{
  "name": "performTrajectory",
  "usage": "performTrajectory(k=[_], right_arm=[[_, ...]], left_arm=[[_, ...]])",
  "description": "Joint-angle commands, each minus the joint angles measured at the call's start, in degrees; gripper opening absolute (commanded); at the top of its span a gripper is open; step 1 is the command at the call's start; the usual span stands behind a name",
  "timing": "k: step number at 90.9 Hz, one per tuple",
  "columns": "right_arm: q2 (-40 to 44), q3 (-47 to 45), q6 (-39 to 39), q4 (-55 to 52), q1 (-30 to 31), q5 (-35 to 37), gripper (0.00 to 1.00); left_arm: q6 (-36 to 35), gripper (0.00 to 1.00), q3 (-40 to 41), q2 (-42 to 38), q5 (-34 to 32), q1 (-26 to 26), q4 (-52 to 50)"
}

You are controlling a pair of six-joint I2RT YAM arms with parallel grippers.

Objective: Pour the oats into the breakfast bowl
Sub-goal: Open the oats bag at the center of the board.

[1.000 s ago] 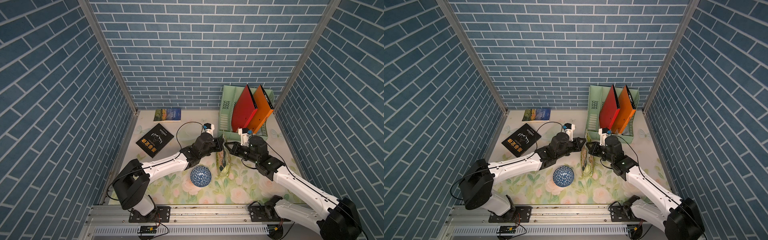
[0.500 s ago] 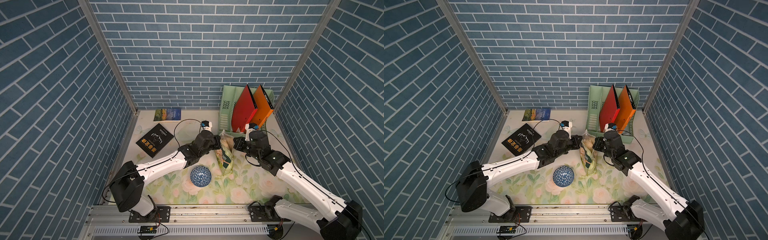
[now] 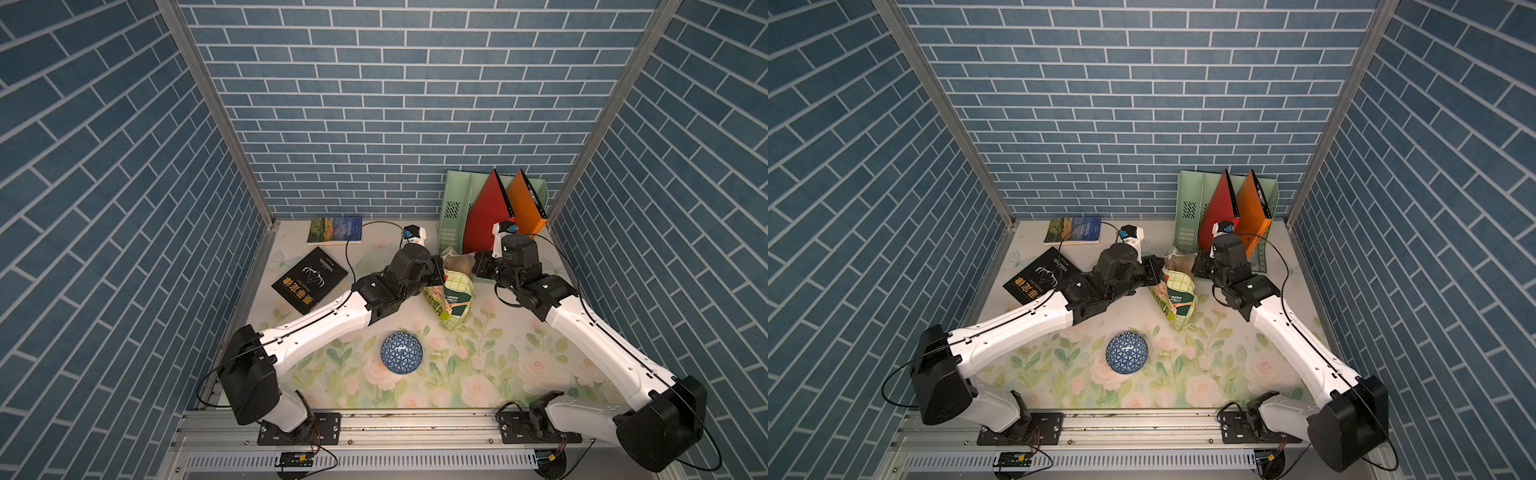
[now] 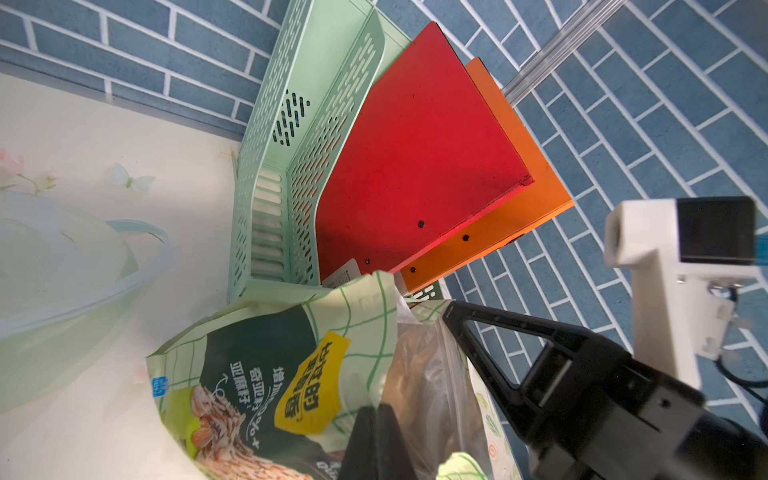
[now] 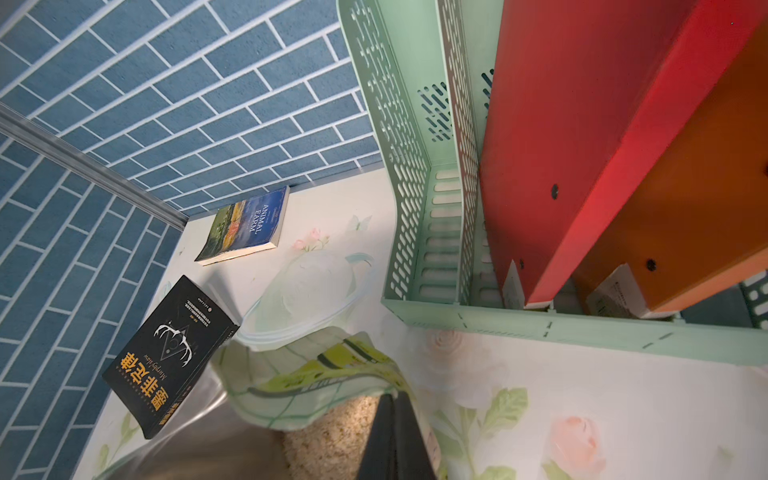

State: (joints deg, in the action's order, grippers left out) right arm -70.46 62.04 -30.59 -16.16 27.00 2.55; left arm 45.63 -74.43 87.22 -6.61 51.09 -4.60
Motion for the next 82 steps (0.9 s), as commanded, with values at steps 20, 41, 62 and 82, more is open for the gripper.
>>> performTrajectory(k=[20,41,62,82], right_arm=[[0.1,-7.1,6.8,21.4,-3.0,-11.4,0.00],[-0.7,-10.2,5.8,20.0,-2.9,-14.7,0.02],[7.1,-10.8,7.2,14.9,-2.4,-12.4,0.67],[19.7,-20.2,4.2,14.4,9.7,-1.6,0.84]], left_arm=[[3.5,0.00,-3.3,3.9,-9.6,-1.8,-3.5],[7.5,0.00,0.8,4.5,-7.6,-3.2,1.7],[7.3,0.00,0.2,4.7,-6.3,-3.4,1.7],[7.9,0.00,0.2,4.6,-7.1,-3.5,1.8]])
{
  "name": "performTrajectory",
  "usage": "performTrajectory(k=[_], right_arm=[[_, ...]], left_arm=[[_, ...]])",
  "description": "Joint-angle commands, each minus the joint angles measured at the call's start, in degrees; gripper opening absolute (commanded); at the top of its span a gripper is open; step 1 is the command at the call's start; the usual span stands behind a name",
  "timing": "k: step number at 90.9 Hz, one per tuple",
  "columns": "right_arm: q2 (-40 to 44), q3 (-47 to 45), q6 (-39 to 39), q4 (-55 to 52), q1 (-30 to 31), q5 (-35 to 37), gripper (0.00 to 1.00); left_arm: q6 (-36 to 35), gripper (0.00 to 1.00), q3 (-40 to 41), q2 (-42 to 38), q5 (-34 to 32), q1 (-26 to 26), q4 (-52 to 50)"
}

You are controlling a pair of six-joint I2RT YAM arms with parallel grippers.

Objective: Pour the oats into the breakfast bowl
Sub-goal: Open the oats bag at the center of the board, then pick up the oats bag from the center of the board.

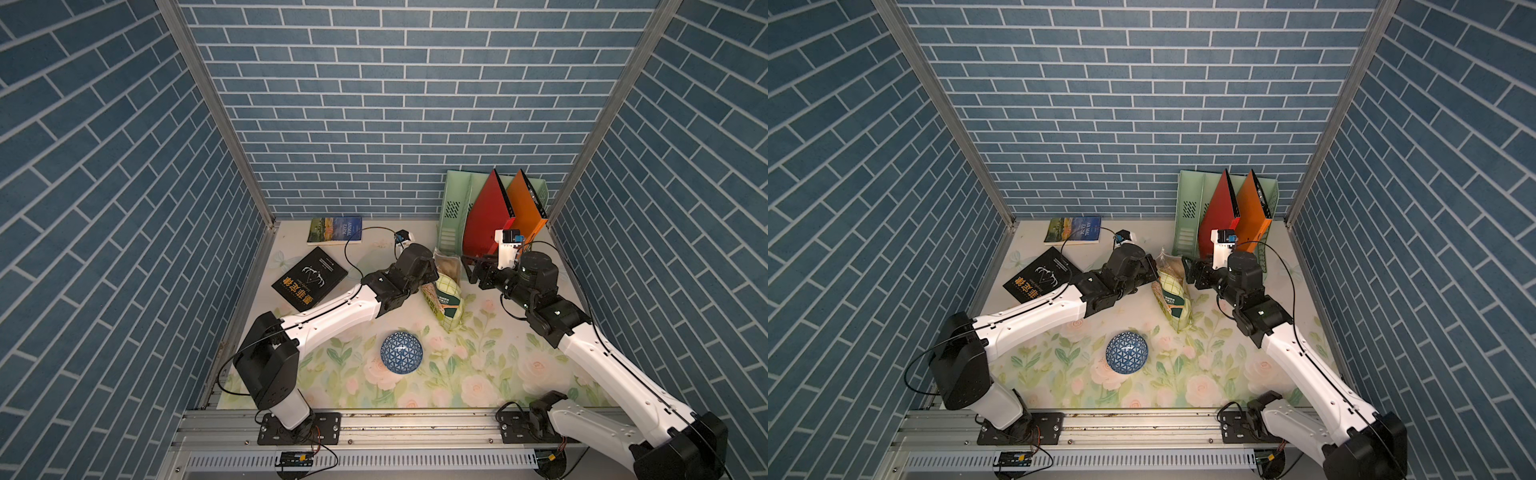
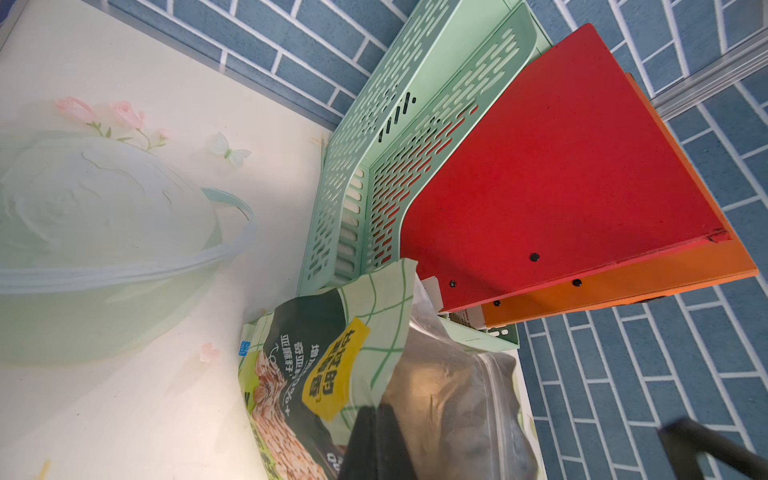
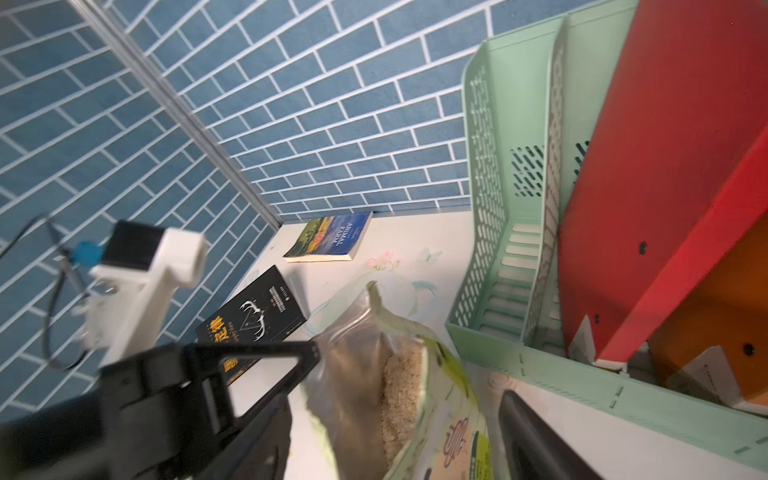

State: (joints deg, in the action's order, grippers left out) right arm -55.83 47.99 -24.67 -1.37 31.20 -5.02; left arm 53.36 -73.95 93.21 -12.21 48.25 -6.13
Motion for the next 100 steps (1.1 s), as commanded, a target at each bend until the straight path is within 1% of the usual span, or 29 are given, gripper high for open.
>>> performTrajectory(k=[1,2,3,4,8,15,18,24,36,44,56,61,73,90,100], right_arm=[[5.8,-7.2,-2.2,0.2,6.3,6.4,0.84],[6.7,-8.1,-2.6,0.6,7.1,7.1,0.86],[7.5,-9.1,-3.1,1.1,8.0,7.9,0.90],[8.2,-10.0,-3.7,1.6,8.8,8.7,0.93],[11.2,-14.3,-5.3,3.4,11.9,12.0,0.99],[15.3,-21.0,-9.3,2.6,15.3,21.0,0.99],[16.8,-23.6,-10.5,2.2,15.9,23.2,1.00],[18.9,-28.0,-11.5,4.2,16.9,25.1,1.00],[19.6,-36.9,-10.6,15.3,17.9,26.9,1.00],[17.4,-40.9,-7.4,22.8,17.9,27.7,1.00],[13.3,-47.0,-2.9,40.4,17.9,26.4,0.99],[10.5,-48.0,-1.5,45.4,17.9,25.6,0.99],[2.6,-48.7,1.8,51.3,17.9,24.2,0.98],[-5.9,-49.3,6.3,62.3,17.9,21.6,0.98],[-11.0,-46.3,8.4,62.1,17.9,21.4,0.98]], left_arm=[[0.2,0.00,-0.4,-1.3,-1.4,-0.6,3.3],[0.2,0.00,-0.6,-1.3,-1.4,-0.6,3.3],[0.1,0.00,-0.7,-1.1,-1.3,-0.6,3.2],[0.1,0.00,-0.9,-1.1,-1.2,-0.6,3.2],[0.0,0.00,-1.5,-0.7,-0.8,-0.6,2.9],[0.3,0.00,-1.9,-0.3,-0.5,-0.6,2.5],[0.7,0.00,-1.6,-0.3,-0.2,-0.6,2.9],[0.7,0.00,-1.2,-0.2,0.2,-0.7,3.6],[0.5,0.00,-1.9,0.2,0.1,-0.6,3.1],[0.5,0.00,-2.2,0.4,0.0,-0.6,2.5],[0.9,0.00,-1.5,0.1,-0.7,-0.6,2.2],[1.0,0.00,-1.2,-0.3,-1.0,-0.6,2.5],[0.9,0.00,-1.4,-0.4,-0.9,-0.6,2.3],[1.4,0.00,-0.8,-0.6,-0.5,-0.6,3.1],[1.9,0.00,0.0,-1.2,-0.4,-0.6,4.5]])
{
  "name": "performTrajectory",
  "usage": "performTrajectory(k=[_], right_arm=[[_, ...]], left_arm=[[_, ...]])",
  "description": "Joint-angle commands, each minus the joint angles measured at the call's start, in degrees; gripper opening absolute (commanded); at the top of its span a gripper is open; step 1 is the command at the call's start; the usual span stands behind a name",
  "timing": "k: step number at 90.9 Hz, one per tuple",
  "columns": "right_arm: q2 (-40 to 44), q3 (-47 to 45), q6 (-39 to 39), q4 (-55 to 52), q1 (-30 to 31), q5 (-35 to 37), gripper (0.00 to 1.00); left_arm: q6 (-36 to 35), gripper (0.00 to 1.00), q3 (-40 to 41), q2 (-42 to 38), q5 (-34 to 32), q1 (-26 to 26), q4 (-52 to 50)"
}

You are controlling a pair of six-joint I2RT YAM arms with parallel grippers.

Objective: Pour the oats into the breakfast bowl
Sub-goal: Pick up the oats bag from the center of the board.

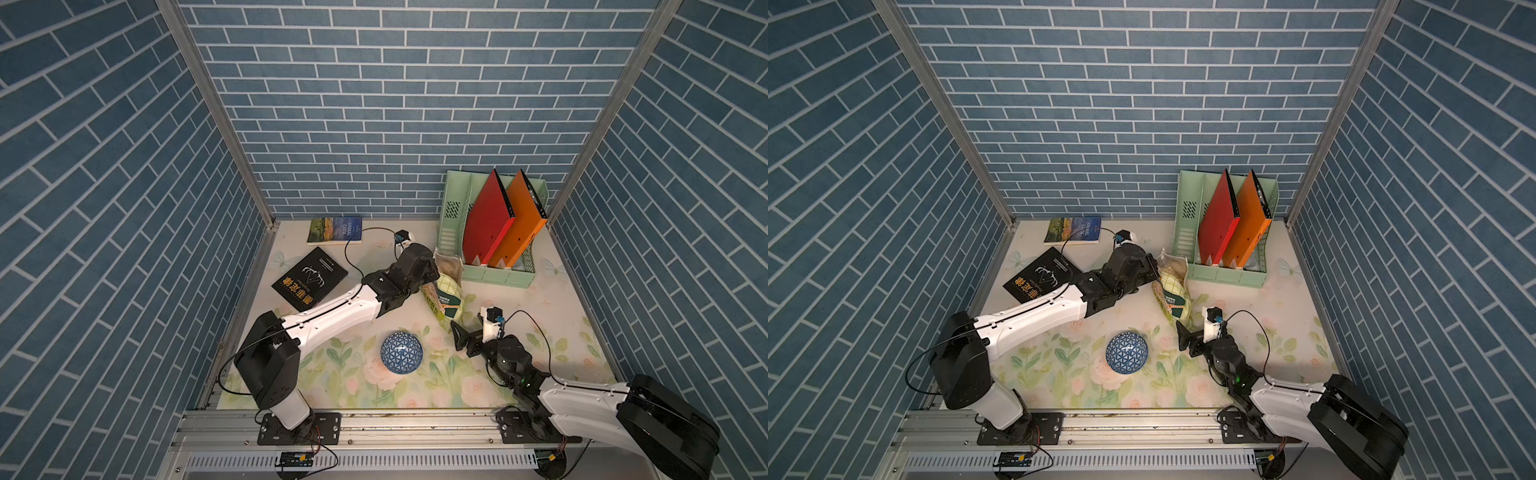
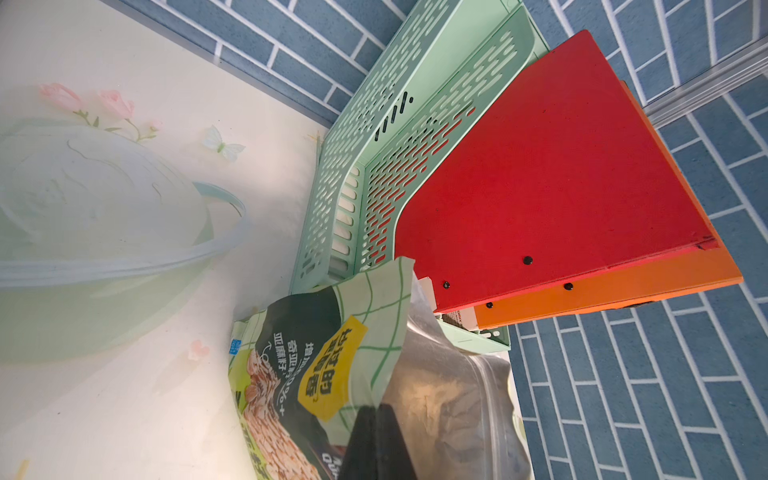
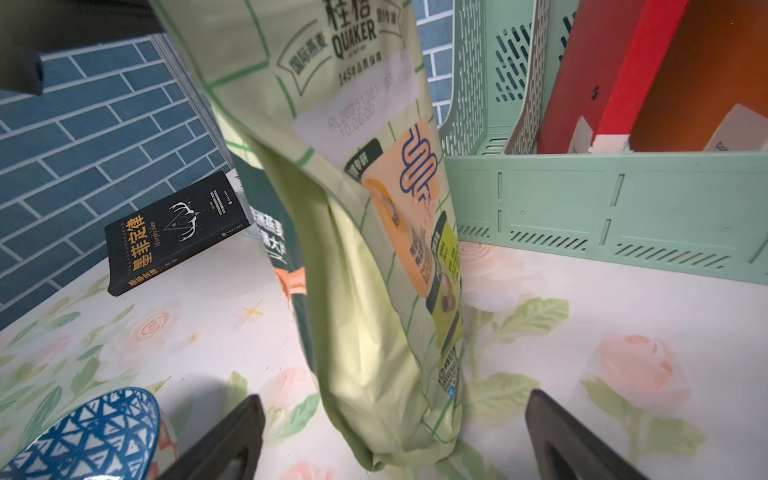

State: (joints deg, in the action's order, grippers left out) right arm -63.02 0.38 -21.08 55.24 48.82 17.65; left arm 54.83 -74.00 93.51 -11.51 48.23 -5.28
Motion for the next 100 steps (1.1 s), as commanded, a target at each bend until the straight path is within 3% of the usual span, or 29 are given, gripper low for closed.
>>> performTrajectory(k=[1,21,56,100], right_arm=[[-4.2,1.7,5.0,5.5,0.3,-1.3,0.98],[-11.5,5.4,6.1,5.5,0.3,0.4,0.99],[-25.2,7.2,7.3,18.8,-1.3,1.2,0.99],[-39.5,7.3,5.9,30.6,-3.9,-4.5,0.99]], left_arm=[[0.4,0.00,0.1,-1.6,-1.2,-0.6,3.7],[-0.1,0.00,-0.4,-2.2,-2.2,-0.6,3.0],[0.0,0.00,-0.4,-2.4,-1.5,-0.6,3.0],[0.0,0.00,-1.5,-2.5,-0.8,-0.6,2.0]])
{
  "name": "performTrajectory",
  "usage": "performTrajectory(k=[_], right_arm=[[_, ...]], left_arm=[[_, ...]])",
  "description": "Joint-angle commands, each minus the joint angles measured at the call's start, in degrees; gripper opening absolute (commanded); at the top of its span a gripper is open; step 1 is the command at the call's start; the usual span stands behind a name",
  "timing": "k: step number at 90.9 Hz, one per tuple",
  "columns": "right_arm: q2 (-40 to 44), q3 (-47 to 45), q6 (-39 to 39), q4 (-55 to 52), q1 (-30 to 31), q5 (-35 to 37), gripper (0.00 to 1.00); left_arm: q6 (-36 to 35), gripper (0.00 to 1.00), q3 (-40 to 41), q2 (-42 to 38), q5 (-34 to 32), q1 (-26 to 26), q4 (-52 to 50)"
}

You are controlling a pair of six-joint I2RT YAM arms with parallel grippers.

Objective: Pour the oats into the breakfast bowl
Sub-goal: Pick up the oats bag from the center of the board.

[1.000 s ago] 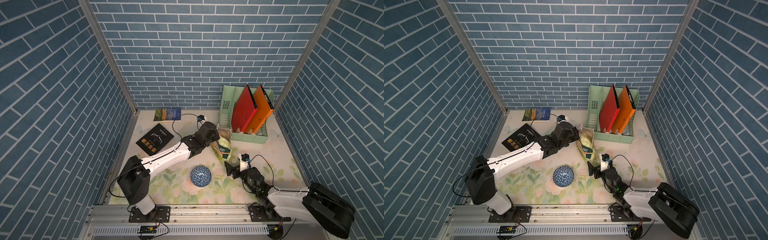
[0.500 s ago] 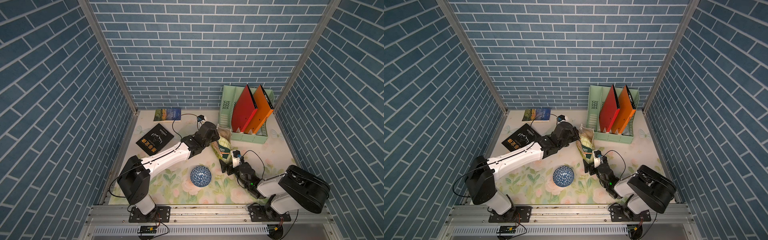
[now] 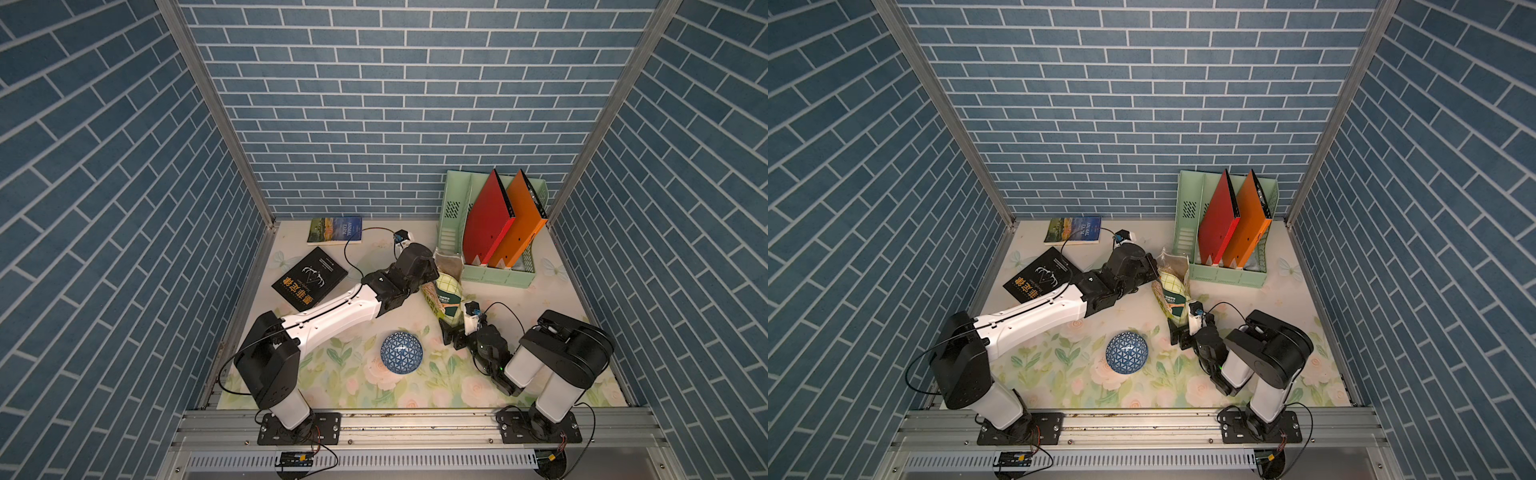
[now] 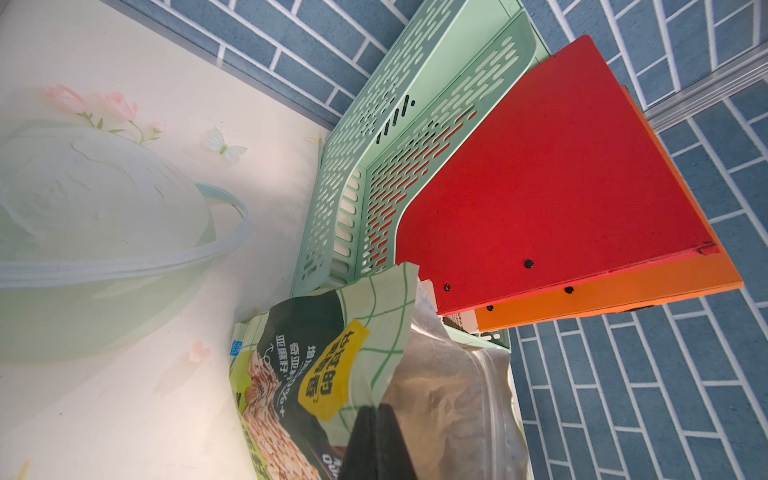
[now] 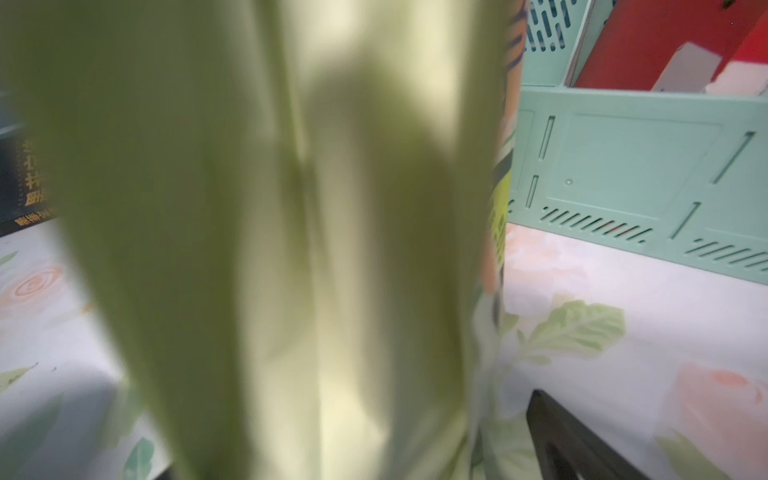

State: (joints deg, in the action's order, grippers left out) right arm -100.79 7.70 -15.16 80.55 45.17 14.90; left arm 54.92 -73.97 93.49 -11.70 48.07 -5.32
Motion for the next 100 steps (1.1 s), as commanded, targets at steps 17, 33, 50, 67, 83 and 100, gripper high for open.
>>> performTrajectory(k=[17,33,50,67,83,100], right_arm=[[-6.0,0.8,1.3,10.7,-0.3,-0.6,0.99],[-10.1,2.8,2.0,13.5,-0.8,-0.8,0.99],[-12.1,3.7,2.3,17.2,-2.3,-1.0,0.99],[-15.2,5.5,2.5,19.3,-3.3,-2.7,0.96],[-16.2,5.8,3.2,21.1,-3.8,-3.8,0.81],[-13.4,5.9,4.7,18.0,-3.7,-5.8,0.66]], left_arm=[[-0.1,0.00,-1.7,-2.2,0.2,-0.4,2.0],[0.2,0.00,-2.1,-1.5,1.9,-0.4,1.2],[1.2,0.00,-1.6,-1.5,2.2,-0.4,1.1],[1.8,0.00,-2.2,-1.3,2.7,-0.2,-0.5],[2.1,0.00,-2.7,-1.0,2.3,-0.2,-1.9],[1.2,0.00,-3.2,-2.2,-0.2,-0.3,-3.3]])
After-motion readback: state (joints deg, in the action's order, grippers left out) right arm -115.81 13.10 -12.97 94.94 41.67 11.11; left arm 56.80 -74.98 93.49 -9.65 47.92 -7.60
